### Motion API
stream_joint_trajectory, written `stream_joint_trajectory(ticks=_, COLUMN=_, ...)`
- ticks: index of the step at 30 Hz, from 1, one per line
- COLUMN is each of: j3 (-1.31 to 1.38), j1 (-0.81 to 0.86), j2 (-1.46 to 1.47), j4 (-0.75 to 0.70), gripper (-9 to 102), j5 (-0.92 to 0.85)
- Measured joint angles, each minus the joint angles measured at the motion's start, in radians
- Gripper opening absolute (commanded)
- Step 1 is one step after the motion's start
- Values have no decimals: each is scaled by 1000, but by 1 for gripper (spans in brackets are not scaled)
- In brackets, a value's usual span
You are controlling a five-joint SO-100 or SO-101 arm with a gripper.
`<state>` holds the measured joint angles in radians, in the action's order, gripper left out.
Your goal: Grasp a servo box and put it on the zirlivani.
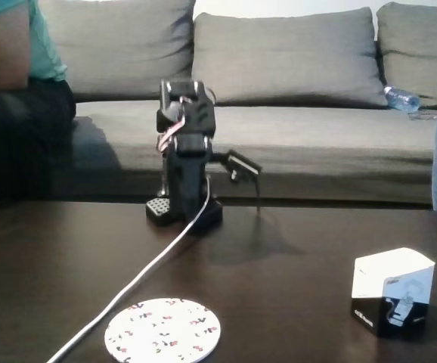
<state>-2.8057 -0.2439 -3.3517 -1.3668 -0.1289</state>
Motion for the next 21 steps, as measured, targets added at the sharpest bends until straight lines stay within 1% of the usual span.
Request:
stream_joint_trajectory(ticks=3, j3=130, j1=-109, j2=48, j4=0, gripper=0, j5=-6)
stream_joint_trajectory(ticks=6, j3=279, j1=-250, j2=183, j4=0, gripper=0, j5=25)
stream_joint_trajectory(ticks=9, j3=468, j1=-344, j2=405, j4=0, gripper=0, j5=64)
stream_joint_trajectory(ticks=12, j3=709, j1=-407, j2=690, j4=-8, gripper=0, j5=8)
stream_joint_trajectory(ticks=16, j3=1074, j1=-442, j2=1097, j4=-91, gripper=1, j5=-18)
stream_joint_trajectory(ticks=21, j3=1505, j1=-457, j2=1537, j4=-258, gripper=0, j5=-28)
